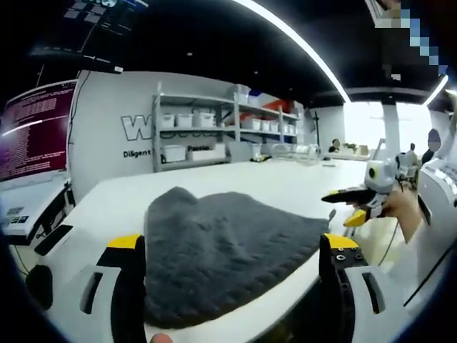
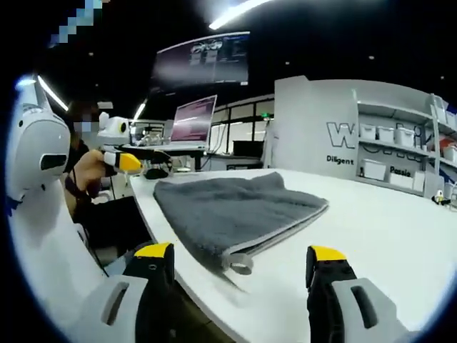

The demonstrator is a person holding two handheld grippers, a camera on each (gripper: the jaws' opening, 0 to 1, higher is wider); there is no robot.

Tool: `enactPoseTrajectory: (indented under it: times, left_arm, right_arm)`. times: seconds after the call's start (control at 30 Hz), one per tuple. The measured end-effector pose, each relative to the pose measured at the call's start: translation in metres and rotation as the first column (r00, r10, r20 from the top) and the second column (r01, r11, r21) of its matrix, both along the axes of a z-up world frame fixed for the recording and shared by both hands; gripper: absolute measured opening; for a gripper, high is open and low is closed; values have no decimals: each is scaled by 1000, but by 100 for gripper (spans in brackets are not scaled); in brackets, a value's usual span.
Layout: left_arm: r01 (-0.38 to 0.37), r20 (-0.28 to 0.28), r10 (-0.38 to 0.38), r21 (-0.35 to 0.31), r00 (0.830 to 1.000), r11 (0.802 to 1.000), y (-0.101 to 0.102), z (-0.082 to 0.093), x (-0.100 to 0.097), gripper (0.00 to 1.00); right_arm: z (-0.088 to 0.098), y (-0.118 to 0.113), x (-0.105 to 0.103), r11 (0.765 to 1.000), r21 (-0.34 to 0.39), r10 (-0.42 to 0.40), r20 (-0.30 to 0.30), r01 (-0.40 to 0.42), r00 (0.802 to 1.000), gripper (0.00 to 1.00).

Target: Open the folded towel by lifting each exposed corner and separating the folded layers until the towel lies flat within the target outline without major curled edges

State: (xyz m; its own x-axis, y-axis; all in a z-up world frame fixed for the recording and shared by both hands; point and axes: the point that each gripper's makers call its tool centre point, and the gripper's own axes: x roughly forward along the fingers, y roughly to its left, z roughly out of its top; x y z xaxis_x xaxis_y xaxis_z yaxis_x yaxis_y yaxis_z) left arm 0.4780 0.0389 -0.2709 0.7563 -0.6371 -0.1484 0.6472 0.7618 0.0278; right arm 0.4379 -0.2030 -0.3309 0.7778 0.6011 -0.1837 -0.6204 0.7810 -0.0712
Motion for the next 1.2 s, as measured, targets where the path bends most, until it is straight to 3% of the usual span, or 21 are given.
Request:
enactPoseTrajectory:
  times: [0.1, 0.2, 0.33, 0.5, 0.73, 0.97, 1.2]
  left_arm:
    - [-1, -2, 1, 2, 1000, 1000, 0, -1, 0, 99]
    - [2, -4, -2, 4, 1000, 1000, 0, -2, -1, 99]
    - [5, -8, -5, 2, 1000, 1000, -1, -3, -2, 99]
    - [7, -10, -7, -3, 1000, 1000, -1, -3, -1, 99]
    - [14, -13, -14, -4, 1000, 1000, -4, -4, -1, 99]
    - [14, -15, -14, -10, 1000, 1000, -4, -4, 0, 99]
    - [13, -16, -13, -8, 1000, 1000, -4, -4, 0, 99]
  right_arm:
    - [-5, 8, 0, 1000, -5, 30, -12, -30, 999, 67]
    - [-8, 13, -2, 998, -22, 59, -8, -59, 998, 53]
    - [-9, 17, -4, 995, -50, 83, 6, -83, 997, 28]
    - [-14, 18, -4, 994, -71, 86, -15, -86, 996, 22]
    - [-11, 16, -5, 995, -54, 86, -9, -87, 996, 3]
    - [-11, 12, -6, 995, -57, 81, -16, -82, 997, 1]
    - [-3, 2, -6, 996, -62, 60, 20, -58, 998, 0]
